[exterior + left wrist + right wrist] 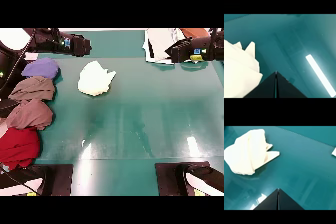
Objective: Fold the shirts.
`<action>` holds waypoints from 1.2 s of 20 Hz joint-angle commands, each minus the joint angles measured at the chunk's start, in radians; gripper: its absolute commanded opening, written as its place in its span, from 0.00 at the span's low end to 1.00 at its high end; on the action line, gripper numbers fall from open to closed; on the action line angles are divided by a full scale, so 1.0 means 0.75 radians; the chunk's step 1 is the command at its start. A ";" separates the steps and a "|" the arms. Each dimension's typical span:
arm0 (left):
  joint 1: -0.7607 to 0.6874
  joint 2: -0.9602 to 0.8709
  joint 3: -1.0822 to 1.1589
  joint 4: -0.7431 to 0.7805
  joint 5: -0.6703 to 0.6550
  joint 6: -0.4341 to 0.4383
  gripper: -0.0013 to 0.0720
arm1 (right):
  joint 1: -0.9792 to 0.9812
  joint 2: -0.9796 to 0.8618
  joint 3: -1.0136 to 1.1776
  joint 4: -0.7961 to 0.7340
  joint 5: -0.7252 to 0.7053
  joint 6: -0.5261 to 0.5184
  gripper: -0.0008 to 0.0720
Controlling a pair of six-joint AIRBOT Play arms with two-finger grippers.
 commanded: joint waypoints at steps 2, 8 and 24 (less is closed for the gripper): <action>0.000 0.000 0.001 0.001 0.001 0.001 0.05 | 0.002 -0.001 0.002 0.000 0.000 0.000 0.04; 0.000 0.000 0.001 0.001 0.001 0.001 0.05 | 0.002 -0.001 0.002 0.000 0.001 0.000 0.04; 0.111 -0.660 0.000 0.247 0.033 -0.221 0.79 | 0.003 -0.001 0.002 0.002 -0.049 0.000 0.04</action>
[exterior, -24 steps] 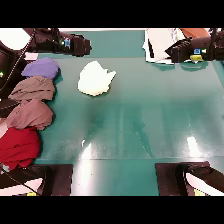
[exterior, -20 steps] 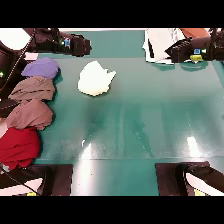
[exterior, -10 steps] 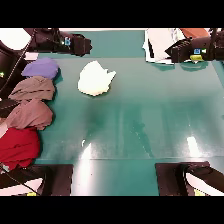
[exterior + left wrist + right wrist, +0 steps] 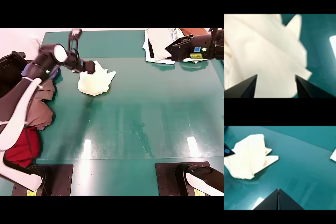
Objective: Fold the shirts.
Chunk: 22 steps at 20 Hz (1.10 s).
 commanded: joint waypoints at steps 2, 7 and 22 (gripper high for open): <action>0.020 -0.202 0.001 0.027 -0.012 -0.094 0.79 | 0.000 -0.001 0.002 0.002 -0.004 0.000 0.04; 0.022 -0.186 0.068 0.020 -0.069 -0.083 0.05 | 0.005 0.001 0.002 0.012 -0.003 0.000 0.04; -0.306 0.570 0.445 0.073 -0.364 0.062 0.05 | 0.004 0.260 0.003 -0.002 -0.245 0.000 0.04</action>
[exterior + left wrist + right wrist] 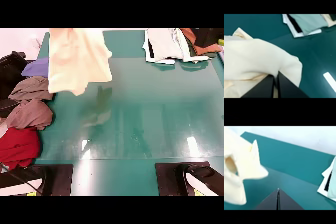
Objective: Fold the shirts.
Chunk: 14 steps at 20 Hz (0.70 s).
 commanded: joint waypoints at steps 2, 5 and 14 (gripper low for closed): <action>-0.229 0.071 -0.127 0.001 -0.090 0.030 0.05 | 0.001 0.042 0.001 -0.002 -0.035 0.001 0.04; -0.325 0.034 -0.323 -0.031 -0.023 0.043 0.79 | 0.000 0.043 0.001 -0.001 -0.033 0.001 0.04; 0.094 -0.176 -0.526 -0.048 0.007 -0.065 0.86 | 0.002 0.042 -0.001 0.001 -0.016 0.001 0.04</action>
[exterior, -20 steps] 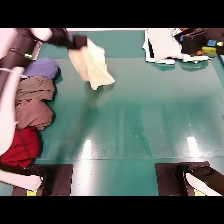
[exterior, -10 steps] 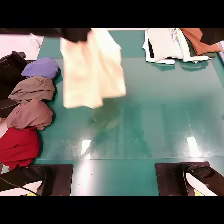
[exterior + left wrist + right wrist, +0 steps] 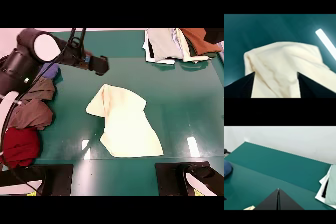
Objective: Fold the shirts.
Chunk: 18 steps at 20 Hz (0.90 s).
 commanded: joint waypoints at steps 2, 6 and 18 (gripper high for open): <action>0.248 -0.148 -0.187 -0.092 -0.063 -0.048 0.86 | 0.002 -0.004 -0.001 0.001 0.030 0.001 0.04; 0.257 -0.293 -0.409 -0.252 0.087 0.017 0.86 | 0.002 -0.009 -0.001 0.002 0.059 0.001 0.04; 0.231 -0.392 -0.141 -0.082 0.054 0.080 0.05 | -0.293 0.056 -0.399 0.011 0.539 0.041 0.04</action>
